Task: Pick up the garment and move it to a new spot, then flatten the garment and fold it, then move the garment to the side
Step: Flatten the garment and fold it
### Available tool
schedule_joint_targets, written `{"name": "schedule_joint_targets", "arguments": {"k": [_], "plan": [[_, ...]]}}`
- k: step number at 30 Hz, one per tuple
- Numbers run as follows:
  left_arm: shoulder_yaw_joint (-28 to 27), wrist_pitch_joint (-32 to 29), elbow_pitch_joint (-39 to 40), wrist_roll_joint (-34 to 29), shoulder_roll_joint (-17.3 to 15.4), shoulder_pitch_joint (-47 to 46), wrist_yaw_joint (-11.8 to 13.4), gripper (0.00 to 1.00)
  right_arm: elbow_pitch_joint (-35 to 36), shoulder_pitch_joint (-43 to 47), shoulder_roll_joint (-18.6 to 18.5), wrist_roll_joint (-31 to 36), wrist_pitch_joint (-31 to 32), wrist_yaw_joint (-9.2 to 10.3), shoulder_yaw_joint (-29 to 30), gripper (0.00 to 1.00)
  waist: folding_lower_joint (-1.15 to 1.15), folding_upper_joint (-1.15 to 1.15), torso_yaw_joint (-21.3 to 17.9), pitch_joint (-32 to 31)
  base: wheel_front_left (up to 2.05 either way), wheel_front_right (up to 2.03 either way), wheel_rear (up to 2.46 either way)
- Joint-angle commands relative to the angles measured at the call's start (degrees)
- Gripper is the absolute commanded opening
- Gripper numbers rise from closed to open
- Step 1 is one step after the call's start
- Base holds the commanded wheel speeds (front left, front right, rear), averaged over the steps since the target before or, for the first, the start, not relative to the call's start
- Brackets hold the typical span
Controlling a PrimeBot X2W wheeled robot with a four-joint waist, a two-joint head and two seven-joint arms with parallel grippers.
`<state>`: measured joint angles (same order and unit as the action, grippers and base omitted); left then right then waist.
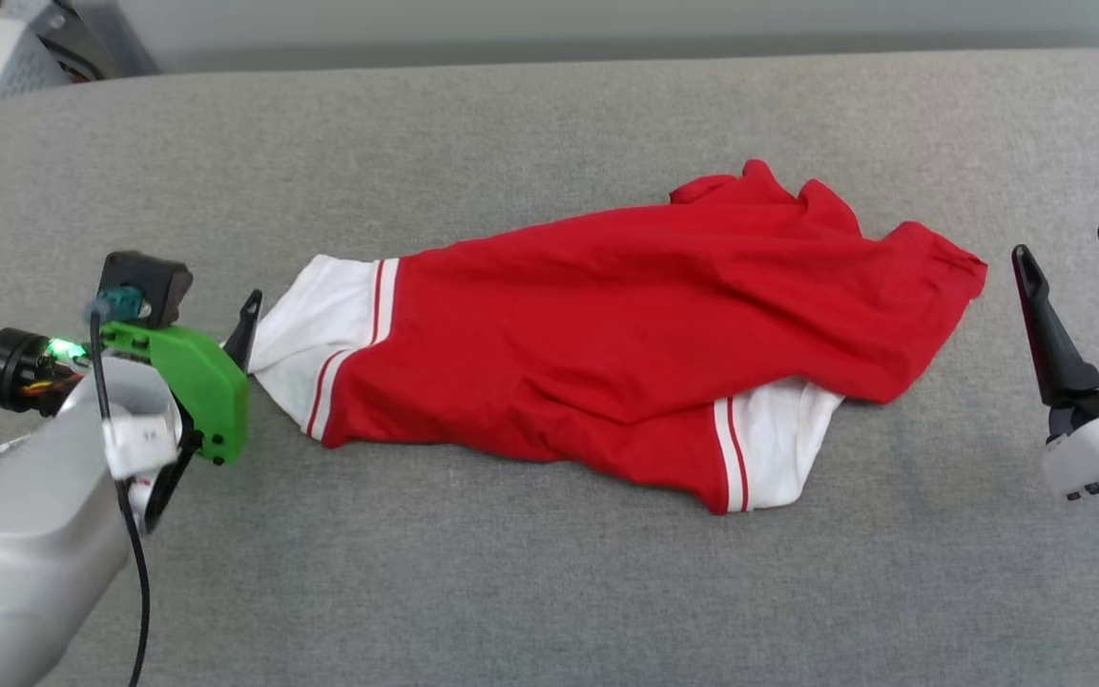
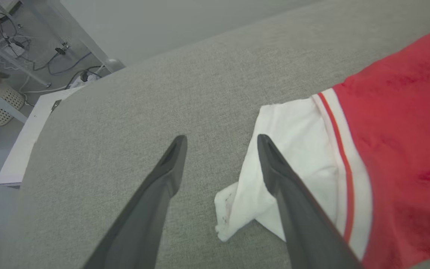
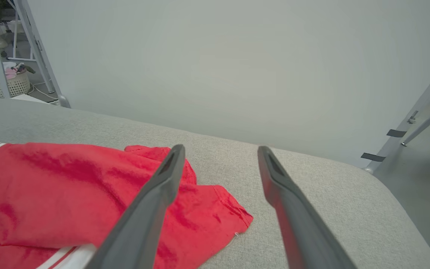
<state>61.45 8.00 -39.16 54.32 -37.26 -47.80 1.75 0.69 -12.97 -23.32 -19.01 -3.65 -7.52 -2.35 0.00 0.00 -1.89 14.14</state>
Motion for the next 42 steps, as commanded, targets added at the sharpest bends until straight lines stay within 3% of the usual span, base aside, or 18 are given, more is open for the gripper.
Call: {"name": "schedule_joint_targets", "arguments": {"k": [1, 6, 10, 15, 18, 24, 28, 42], "plan": [[-0.71, 3.4, 0.99, -1.74, 0.16, 1.9, 2.47, 1.0, 1.48, 0.09, -0.93, -0.33, 0.78, 0.03, -0.13, 1.0, 0.0, 0.0, 1.51, -2.3, 0.0, 0.0, 0.0], [-5.13, 6.89, 9.15, -5.32, 0.68, 6.61, 10.43, 1.0, 8.12, -0.49, -5.58, -2.65, 6.07, 0.03, -2.99, 1.0, 0.0, 0.0, 3.34, -4.09, 0.0, 0.0, 0.0], [-13.93, 6.96, 21.24, -11.43, 0.91, 13.81, 16.96, 1.0, 13.2, -1.19, -11.91, -7.16, 14.88, 0.03, -9.0, 1.0, 0.0, 0.0, 4.44, -4.75, 0.0, 0.0, 0.0], [-23.18, 6.98, 32.28, -19.84, 2.55, 24.25, 21.37, 1.0, 16.47, -2.91, -18.33, -14.69, 29.29, 0.03, -15.2, 1.0, 0.0, 0.0, 5.7, -5.0, 0.0, 0.0, 0.0], [-27.19, 6.98, 35.98, -23.52, 4.77, 29.08, 22.59, 1.0, 17.47, -4.2, -21.64, -17.52, 36.2, 0.03, -18.96, 1.0, 0.0, 0.0, 6.43, -4.7, 0.0, 0.0, 0.0], [-33.68, 6.99, 38.81, -29.87, 9.69, 35.23, 22.42, 1.0, 16.62, -9.09, -25.96, -19.51, 43.54, 0.03, -29.13, 1.0, 0.0, 0.0, 7.77, -2.66, 0.0, 0.0, 0.0], [-37.11, 6.99, 39.3, -33.19, 12.65, 36.97, 21.12, 1.0, 12.88, -12.09, -26.53, -21.27, 46.17, 0.03, -35.88, 1.0, 0.0, 0.0, 8.67, -1.05, 0.0, 0.0, 0.0], [-43.92, 6.99, 37.88, -40.65, 20.29, 37.47, 14.52, 1.0, -7.06, -20.77, -21.73, -24.11, 41.79, 0.03, -54.07, 1.0, 0.0, 0.0, 10.46, 3.52, 0.0, 0.0, 0.0]]}}
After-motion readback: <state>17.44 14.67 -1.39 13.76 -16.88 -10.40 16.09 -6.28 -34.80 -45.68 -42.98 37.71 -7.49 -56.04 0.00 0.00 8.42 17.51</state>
